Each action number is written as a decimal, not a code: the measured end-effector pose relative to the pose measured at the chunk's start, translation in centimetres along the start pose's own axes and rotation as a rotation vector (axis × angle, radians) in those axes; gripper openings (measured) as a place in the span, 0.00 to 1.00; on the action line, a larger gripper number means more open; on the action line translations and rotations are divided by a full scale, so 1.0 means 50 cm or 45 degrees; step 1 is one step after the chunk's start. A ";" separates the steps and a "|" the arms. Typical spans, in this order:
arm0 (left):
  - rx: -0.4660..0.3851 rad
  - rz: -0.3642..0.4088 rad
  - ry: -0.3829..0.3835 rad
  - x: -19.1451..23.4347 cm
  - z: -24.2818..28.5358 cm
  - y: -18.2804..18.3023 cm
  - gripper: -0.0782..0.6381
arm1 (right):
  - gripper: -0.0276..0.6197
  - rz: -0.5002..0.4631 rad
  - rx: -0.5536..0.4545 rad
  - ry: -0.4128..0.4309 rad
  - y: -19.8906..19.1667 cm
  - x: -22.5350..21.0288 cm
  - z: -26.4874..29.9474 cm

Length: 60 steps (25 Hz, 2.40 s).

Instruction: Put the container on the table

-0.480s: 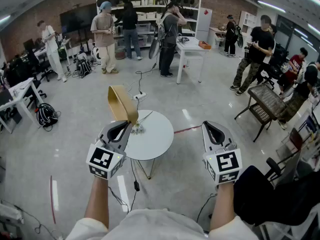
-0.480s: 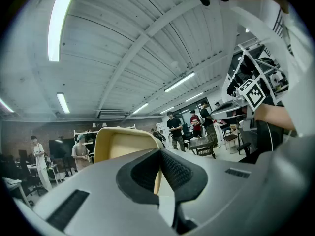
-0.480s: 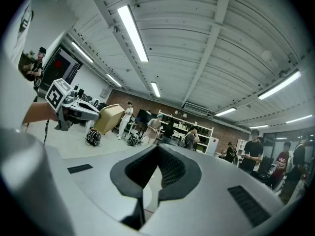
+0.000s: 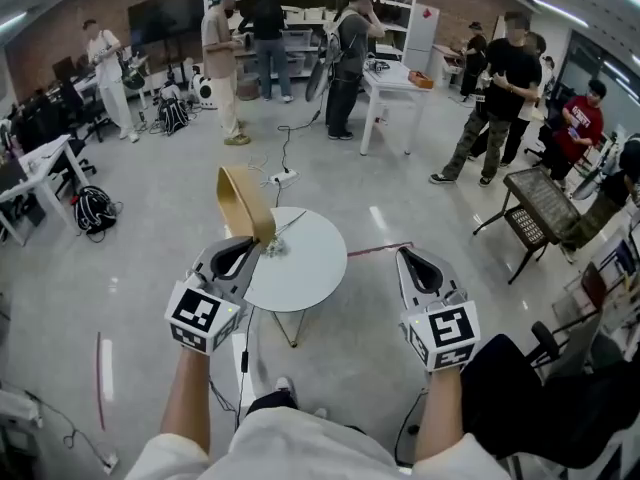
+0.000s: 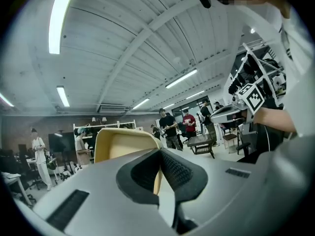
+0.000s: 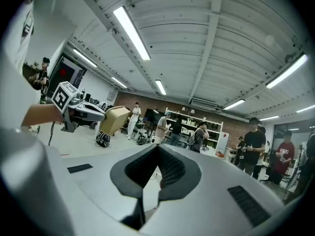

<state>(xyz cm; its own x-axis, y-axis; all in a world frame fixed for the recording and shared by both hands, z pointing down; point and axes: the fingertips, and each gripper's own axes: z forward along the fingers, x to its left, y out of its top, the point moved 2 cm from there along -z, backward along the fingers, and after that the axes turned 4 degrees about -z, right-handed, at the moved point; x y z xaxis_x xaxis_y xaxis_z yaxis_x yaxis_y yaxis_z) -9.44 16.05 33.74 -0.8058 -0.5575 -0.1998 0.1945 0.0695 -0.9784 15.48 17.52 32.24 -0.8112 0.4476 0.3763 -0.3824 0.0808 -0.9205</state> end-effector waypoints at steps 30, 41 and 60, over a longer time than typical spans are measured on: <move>0.225 0.179 -0.226 0.511 0.696 -0.230 0.14 | 0.06 0.178 0.190 0.019 -0.135 -0.212 0.755; 0.828 0.206 -0.560 0.306 0.948 -0.649 0.14 | 0.06 0.319 0.399 0.109 -0.373 -0.294 0.836; 1.262 0.298 -0.844 0.058 1.020 -1.013 0.18 | 0.06 0.440 0.624 0.095 -0.587 -0.344 0.801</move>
<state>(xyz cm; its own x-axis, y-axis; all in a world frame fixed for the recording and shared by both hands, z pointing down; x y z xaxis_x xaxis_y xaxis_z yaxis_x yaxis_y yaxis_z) 6.92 -31.29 85.41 -0.3078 -0.9513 -0.0169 0.8742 -0.2758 -0.3995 22.96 -28.21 57.00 -0.8985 0.4372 0.0395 -0.2757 -0.4920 -0.8258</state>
